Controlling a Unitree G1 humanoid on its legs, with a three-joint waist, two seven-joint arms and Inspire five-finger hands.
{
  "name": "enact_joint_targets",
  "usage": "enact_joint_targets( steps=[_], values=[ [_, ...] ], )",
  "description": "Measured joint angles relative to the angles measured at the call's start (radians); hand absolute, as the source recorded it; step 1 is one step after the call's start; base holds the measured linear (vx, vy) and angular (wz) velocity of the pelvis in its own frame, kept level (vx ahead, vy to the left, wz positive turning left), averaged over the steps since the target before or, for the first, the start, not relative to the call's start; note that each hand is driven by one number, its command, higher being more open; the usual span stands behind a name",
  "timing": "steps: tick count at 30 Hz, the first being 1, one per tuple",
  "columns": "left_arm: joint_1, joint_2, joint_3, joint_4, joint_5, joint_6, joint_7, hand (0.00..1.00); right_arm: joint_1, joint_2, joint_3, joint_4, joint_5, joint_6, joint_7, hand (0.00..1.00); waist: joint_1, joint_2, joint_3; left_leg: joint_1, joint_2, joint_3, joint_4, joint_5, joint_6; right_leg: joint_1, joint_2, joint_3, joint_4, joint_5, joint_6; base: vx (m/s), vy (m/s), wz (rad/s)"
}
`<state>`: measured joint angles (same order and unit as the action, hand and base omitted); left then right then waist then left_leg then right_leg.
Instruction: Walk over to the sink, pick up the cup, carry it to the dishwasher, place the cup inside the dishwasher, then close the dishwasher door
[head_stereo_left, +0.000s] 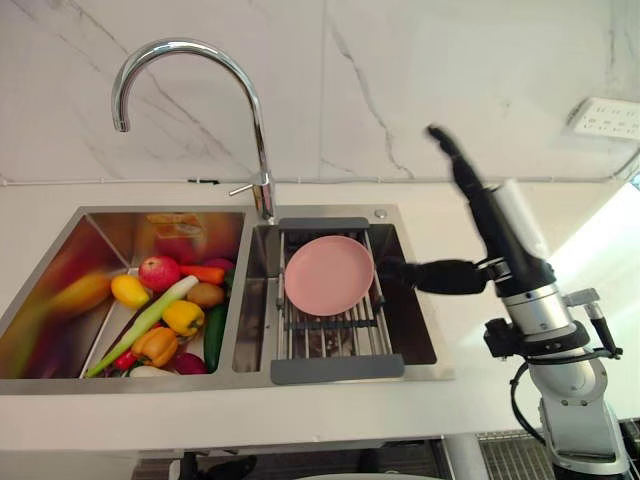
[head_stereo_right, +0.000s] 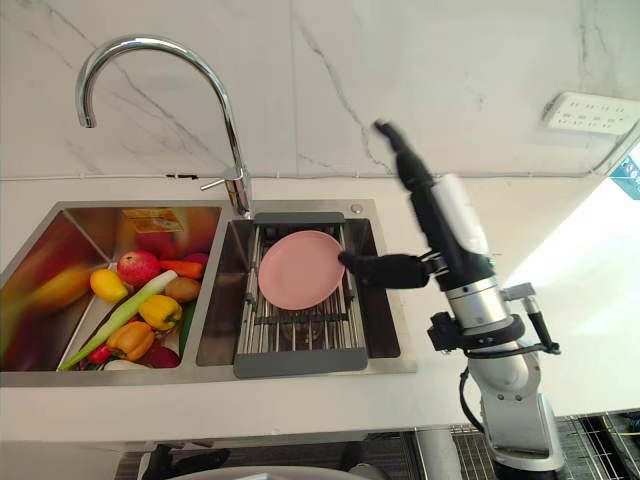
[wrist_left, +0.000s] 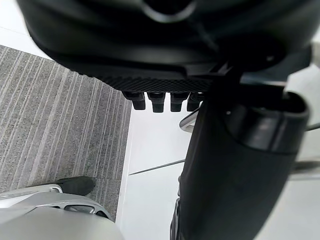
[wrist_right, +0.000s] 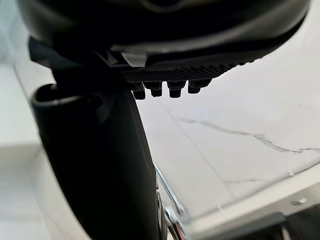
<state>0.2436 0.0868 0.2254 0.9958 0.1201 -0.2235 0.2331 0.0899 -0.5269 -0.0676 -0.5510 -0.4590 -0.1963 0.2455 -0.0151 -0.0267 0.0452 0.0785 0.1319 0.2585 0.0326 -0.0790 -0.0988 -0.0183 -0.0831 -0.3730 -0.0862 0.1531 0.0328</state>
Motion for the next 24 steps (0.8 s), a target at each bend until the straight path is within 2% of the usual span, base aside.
enact_joint_targets(
  steps=[6, 9, 24],
  values=[
    [0.002, 0.016, -0.021, 0.003, 0.001, 0.002, -0.003, 1.0, -0.043, -0.042, 0.051, 0.002, -0.134, 0.059, 0.172, 1.0, 0.001, -0.012, -0.001, -0.006, -0.003, -0.002, -0.003, 0.002, 0.004, 0.0, -0.006, -0.012, 0.0, 0.001, 0.002, 0.03, 0.039, 0.06],
    [0.002, 0.018, -0.02, 0.003, 0.001, 0.002, -0.013, 1.0, -0.067, -0.065, 0.098, 0.017, -0.169, 0.062, 0.215, 1.0, 0.002, -0.014, -0.002, -0.006, -0.004, -0.004, -0.007, 0.003, 0.005, 0.001, -0.007, -0.015, 0.0, 0.001, 0.003, 0.02, 0.029, 0.03],
    [-0.009, 0.023, -0.03, 0.033, -0.001, 0.003, -0.022, 1.0, -0.143, -0.063, 0.266, 0.216, -0.384, 0.041, 0.226, 1.0, 0.028, -0.017, -0.016, 0.0, -0.011, -0.031, -0.034, 0.02, 0.015, 0.01, -0.013, -0.037, 0.0, 0.001, 0.003, 0.0, 0.013, 0.05]
  ],
)
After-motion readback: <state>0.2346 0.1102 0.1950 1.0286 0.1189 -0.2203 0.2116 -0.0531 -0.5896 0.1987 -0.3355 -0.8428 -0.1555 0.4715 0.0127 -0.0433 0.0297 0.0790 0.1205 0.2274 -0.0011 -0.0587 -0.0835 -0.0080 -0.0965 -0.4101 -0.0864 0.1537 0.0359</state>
